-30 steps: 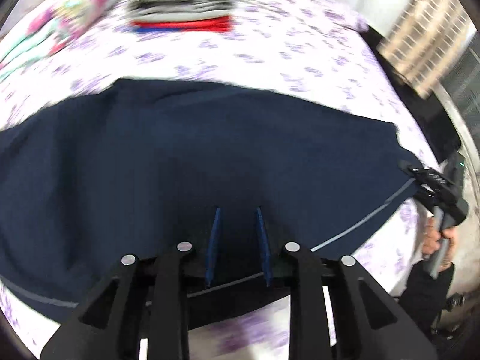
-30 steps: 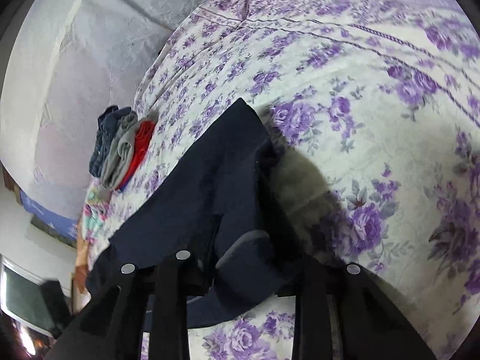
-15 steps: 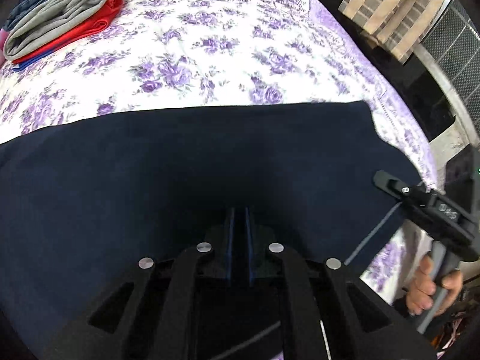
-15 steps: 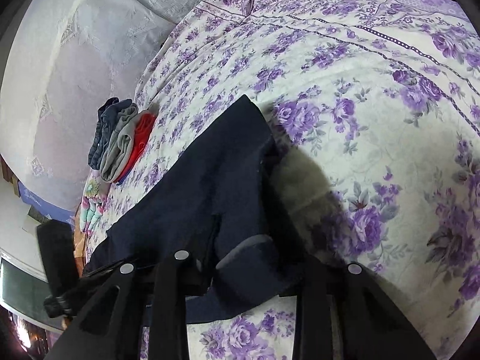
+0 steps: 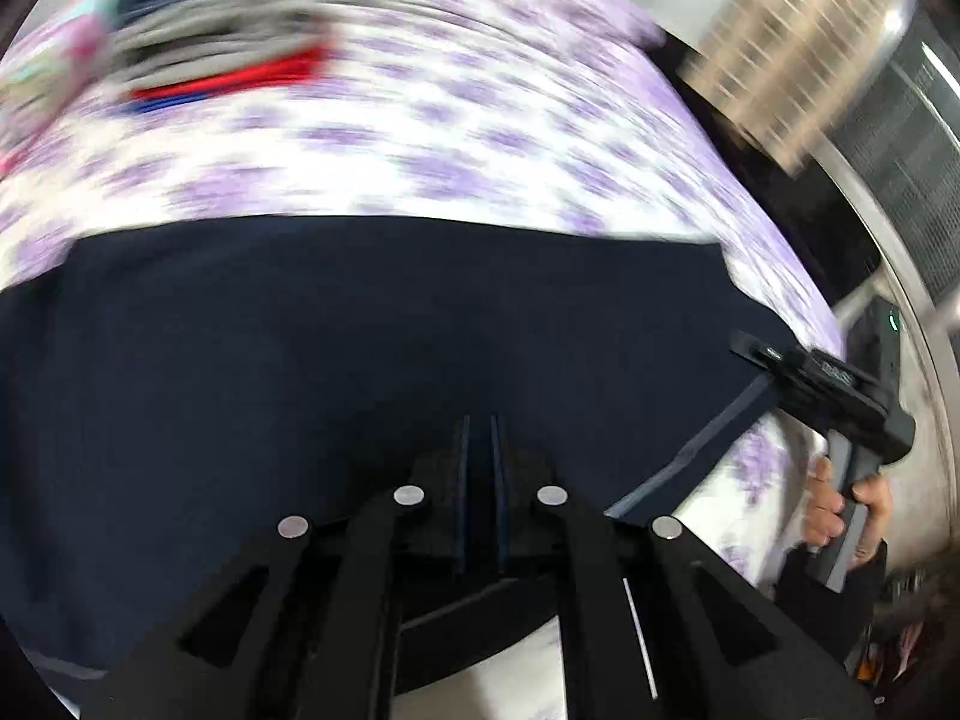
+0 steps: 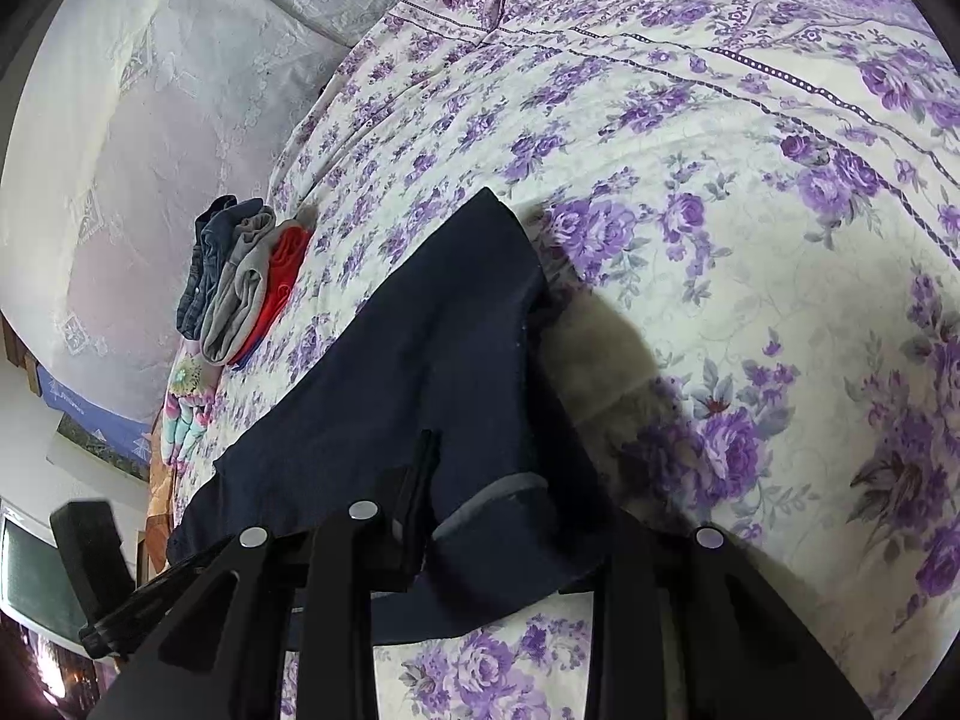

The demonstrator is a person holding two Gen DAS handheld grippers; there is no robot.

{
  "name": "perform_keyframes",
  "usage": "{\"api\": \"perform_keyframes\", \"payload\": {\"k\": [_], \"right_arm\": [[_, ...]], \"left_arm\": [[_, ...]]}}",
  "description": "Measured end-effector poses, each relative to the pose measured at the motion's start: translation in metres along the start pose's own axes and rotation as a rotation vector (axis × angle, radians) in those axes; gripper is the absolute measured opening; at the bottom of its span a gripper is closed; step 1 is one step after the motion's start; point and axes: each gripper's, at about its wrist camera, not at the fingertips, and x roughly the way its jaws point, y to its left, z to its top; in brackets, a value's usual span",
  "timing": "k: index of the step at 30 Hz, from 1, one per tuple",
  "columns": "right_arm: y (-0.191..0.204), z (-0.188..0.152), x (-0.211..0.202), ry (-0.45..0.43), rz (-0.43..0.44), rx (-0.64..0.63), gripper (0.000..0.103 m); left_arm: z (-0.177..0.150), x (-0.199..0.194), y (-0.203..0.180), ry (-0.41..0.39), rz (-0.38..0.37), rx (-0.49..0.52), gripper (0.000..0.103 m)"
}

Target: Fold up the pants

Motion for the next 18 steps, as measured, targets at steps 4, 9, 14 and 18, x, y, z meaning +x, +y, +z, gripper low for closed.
{"api": "perform_keyframes", "payload": {"k": [4, 9, 14, 18], "right_arm": [[0.01, -0.002, -0.005, -0.022, -0.034, -0.017, 0.029], [0.036, 0.002, -0.016, -0.057, -0.076, -0.055, 0.027], [0.09, 0.005, -0.029, -0.099, -0.102, -0.17, 0.024], [0.144, 0.001, -0.024, -0.086, -0.12, -0.288, 0.023]], "left_arm": [[-0.023, -0.045, 0.095, -0.065, 0.268, -0.148, 0.006], [-0.048, -0.079, 0.189, -0.099, 0.292, -0.351, 0.0], [-0.056, -0.063, 0.21, -0.085, 0.229, -0.345, 0.001], [-0.057, -0.061, 0.208, -0.096, 0.227, -0.31, 0.001]]}}
